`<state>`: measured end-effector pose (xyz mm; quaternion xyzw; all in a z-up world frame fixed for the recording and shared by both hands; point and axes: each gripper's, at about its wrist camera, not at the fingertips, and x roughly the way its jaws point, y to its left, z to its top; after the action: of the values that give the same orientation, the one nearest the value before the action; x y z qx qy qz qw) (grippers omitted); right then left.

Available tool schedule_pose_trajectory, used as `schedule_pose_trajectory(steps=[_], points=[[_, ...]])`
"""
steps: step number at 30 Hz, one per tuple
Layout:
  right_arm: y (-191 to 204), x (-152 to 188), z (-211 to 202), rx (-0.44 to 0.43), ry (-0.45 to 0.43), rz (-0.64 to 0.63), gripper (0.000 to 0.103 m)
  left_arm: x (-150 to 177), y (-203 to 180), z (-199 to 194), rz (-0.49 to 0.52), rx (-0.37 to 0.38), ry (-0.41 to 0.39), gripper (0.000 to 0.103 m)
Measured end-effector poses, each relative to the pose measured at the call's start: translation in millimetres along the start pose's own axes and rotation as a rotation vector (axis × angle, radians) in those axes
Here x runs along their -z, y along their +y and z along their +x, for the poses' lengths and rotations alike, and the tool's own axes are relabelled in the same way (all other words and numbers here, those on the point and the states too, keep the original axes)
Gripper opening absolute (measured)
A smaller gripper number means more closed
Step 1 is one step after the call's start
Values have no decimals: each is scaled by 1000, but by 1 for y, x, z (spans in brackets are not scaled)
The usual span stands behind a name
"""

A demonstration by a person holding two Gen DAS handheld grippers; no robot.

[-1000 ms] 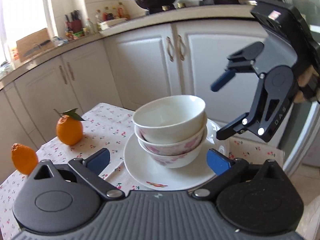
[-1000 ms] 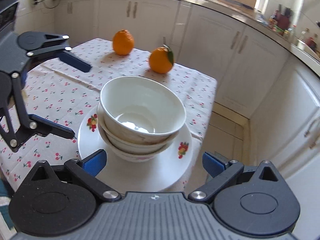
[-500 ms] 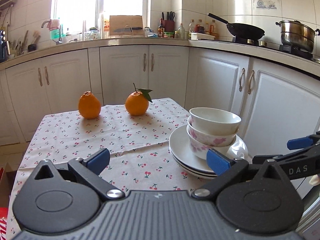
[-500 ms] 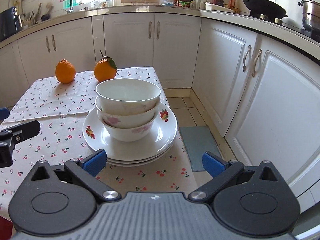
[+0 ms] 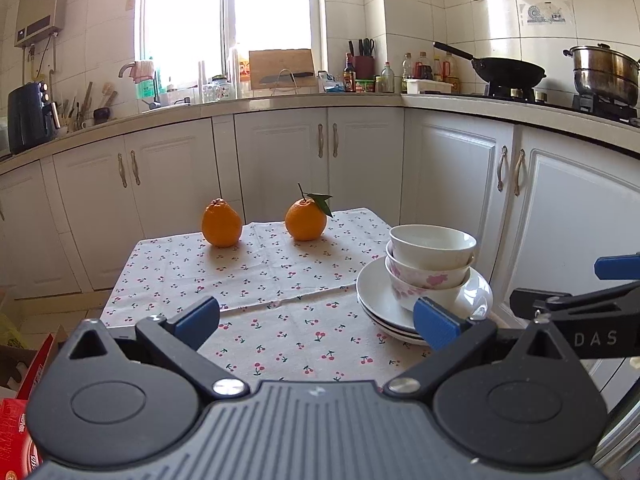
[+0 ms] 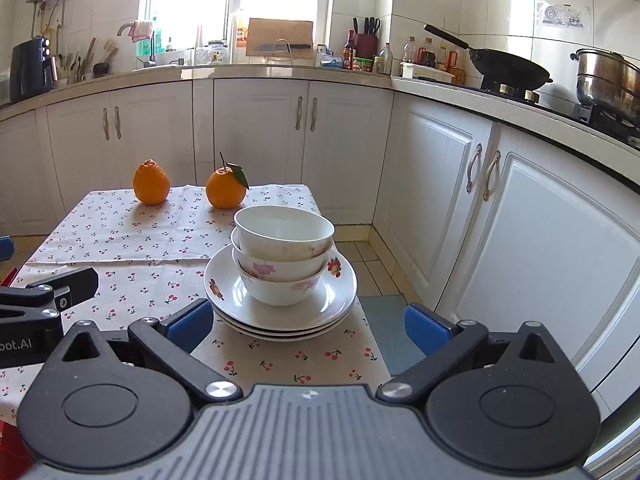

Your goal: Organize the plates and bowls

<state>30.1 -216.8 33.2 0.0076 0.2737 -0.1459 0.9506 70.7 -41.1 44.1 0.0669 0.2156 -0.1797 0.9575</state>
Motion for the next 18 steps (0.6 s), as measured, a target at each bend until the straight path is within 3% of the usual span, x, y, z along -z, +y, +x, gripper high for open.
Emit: schedule_pose_trajectory(steps=[18], points=[[3,1,1,-3,-7,-5,103,1,-3,-1,-10,-3,5,102]])
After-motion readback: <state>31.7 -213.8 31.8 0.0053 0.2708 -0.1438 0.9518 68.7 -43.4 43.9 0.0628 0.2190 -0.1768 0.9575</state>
